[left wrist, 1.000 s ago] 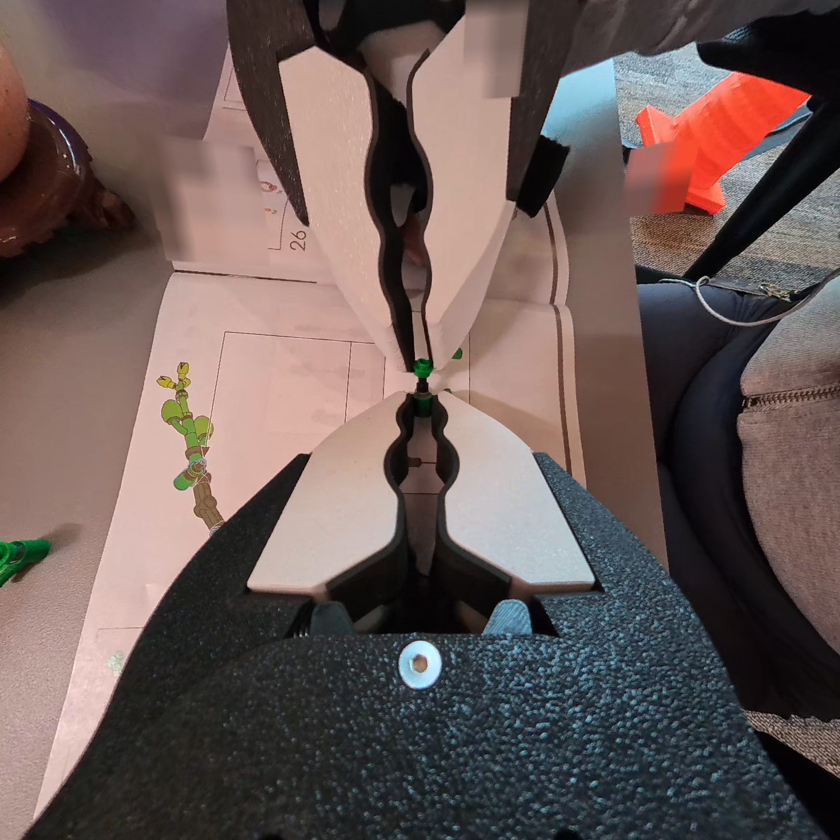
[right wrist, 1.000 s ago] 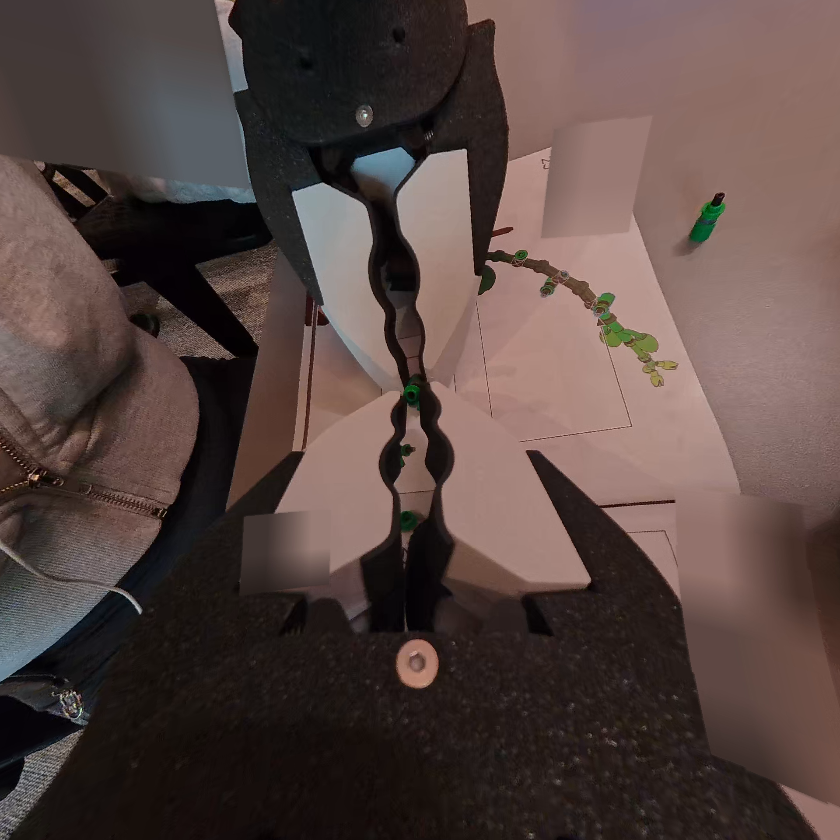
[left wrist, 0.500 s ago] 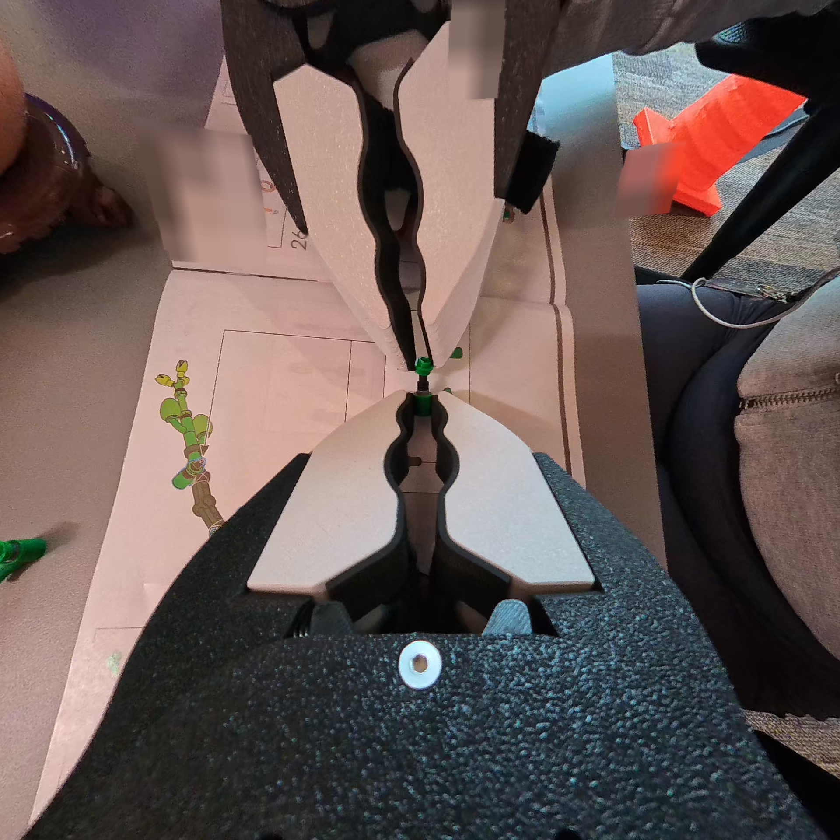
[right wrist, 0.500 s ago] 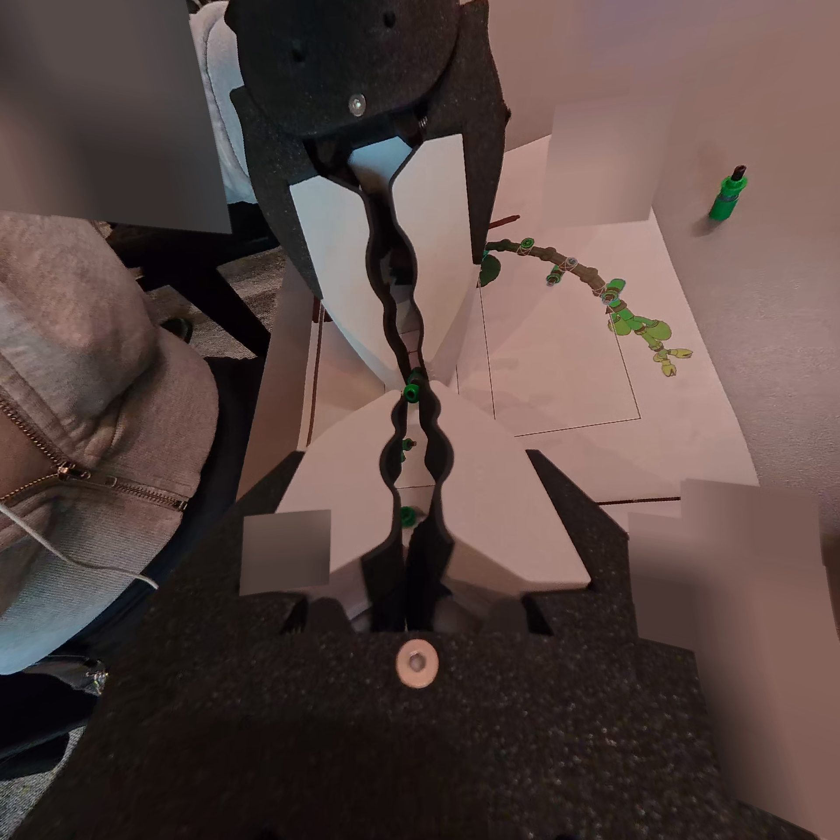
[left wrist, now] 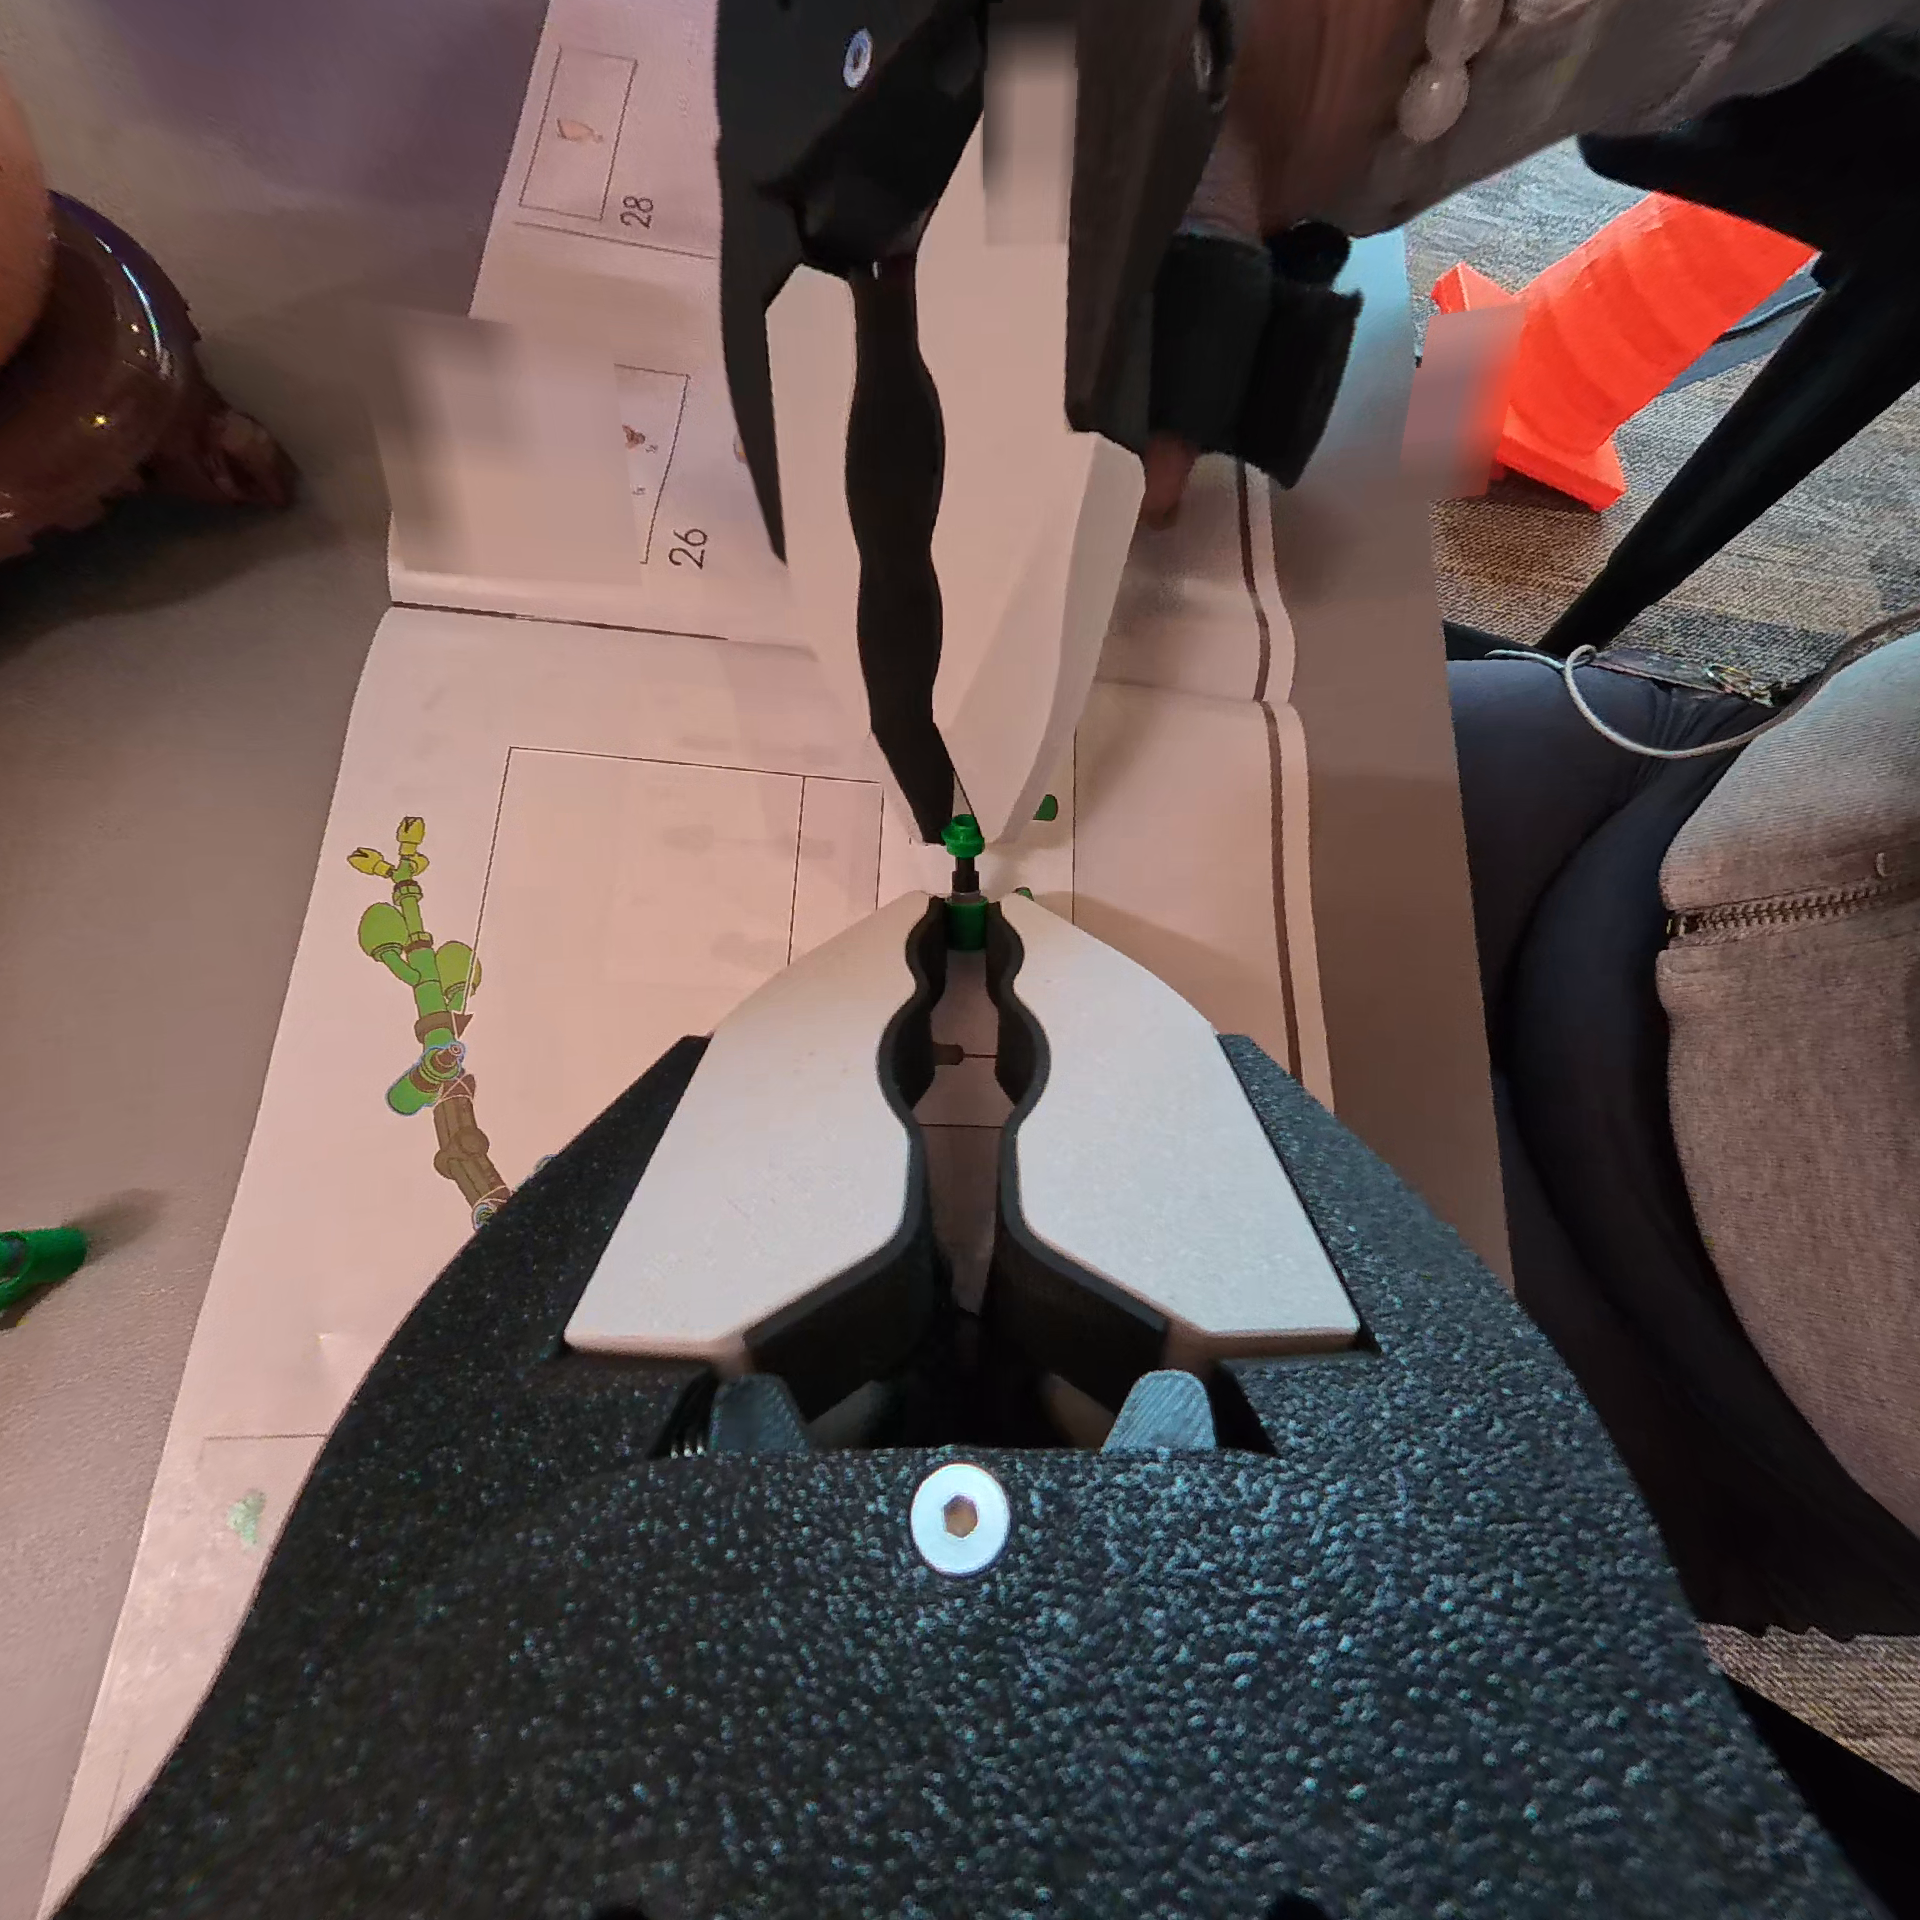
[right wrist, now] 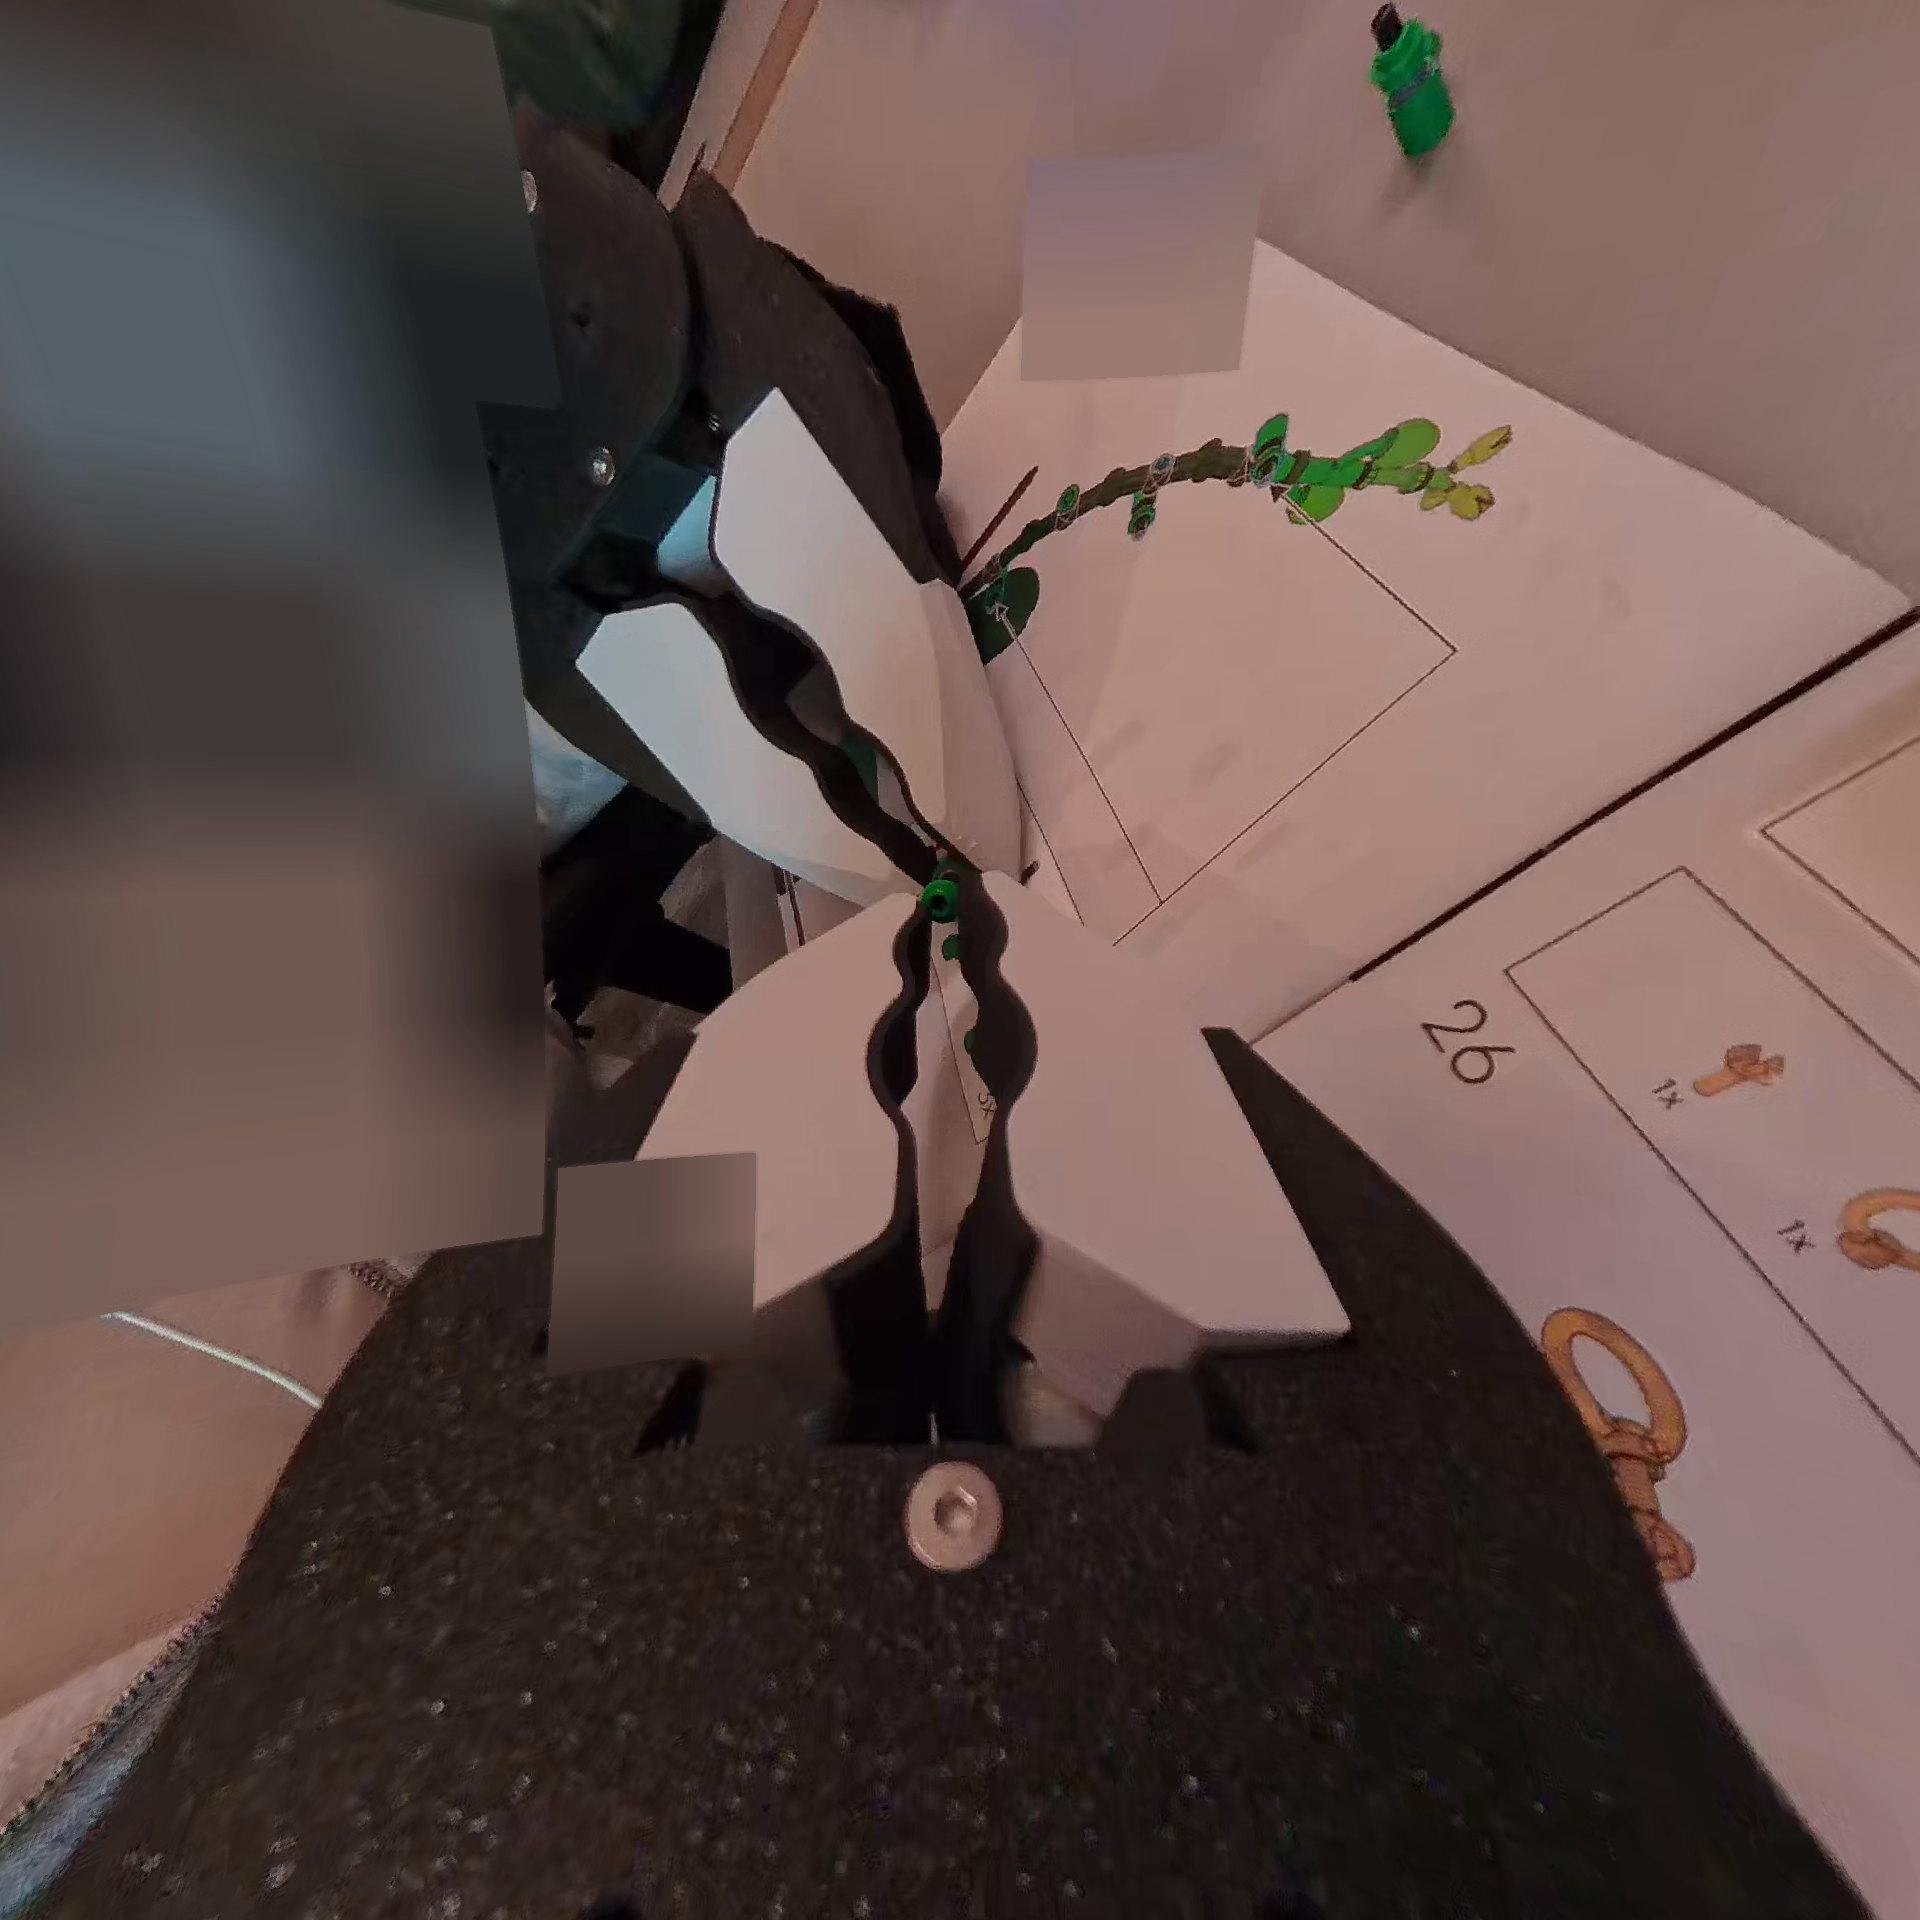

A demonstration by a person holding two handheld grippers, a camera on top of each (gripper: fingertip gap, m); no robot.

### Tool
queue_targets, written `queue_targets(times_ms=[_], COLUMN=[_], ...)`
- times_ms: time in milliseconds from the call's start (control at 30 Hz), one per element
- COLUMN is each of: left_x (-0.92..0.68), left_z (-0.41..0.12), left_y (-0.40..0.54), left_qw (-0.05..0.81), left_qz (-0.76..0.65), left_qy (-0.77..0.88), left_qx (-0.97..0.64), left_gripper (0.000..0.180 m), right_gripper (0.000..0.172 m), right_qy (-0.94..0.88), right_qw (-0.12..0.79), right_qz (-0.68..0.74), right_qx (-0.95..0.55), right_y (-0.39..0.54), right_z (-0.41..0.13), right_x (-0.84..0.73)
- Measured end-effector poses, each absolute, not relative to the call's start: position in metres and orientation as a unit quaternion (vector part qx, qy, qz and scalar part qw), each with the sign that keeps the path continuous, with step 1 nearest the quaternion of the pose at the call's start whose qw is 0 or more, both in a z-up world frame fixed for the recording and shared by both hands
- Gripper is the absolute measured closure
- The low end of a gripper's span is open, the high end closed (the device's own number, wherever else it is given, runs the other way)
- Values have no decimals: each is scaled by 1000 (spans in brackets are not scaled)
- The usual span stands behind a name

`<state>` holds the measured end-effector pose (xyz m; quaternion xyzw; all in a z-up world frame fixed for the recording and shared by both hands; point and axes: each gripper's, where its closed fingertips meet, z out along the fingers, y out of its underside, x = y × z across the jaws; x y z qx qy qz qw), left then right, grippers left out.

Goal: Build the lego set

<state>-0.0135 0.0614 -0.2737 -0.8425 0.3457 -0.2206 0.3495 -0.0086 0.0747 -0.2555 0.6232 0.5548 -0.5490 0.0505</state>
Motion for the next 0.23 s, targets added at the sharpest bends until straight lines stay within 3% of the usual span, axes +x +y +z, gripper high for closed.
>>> queue_targets(times_ms=[33,233], left_x=[-14,-14], left_z=[-274,-273], left_y=[62,61], left_qw=[349,347], left_qz=[-221,-227], left_qy=[345,342], left_qx=[-843,-843], left_gripper=[174,174], right_gripper=[167,167], right_qy=[552,535], right_qw=[47,44], right_qz=[-549,-552], right_qx=[626,638], right_y=[75,75], right_z=[-256,-256], right_x=[-9,-10])
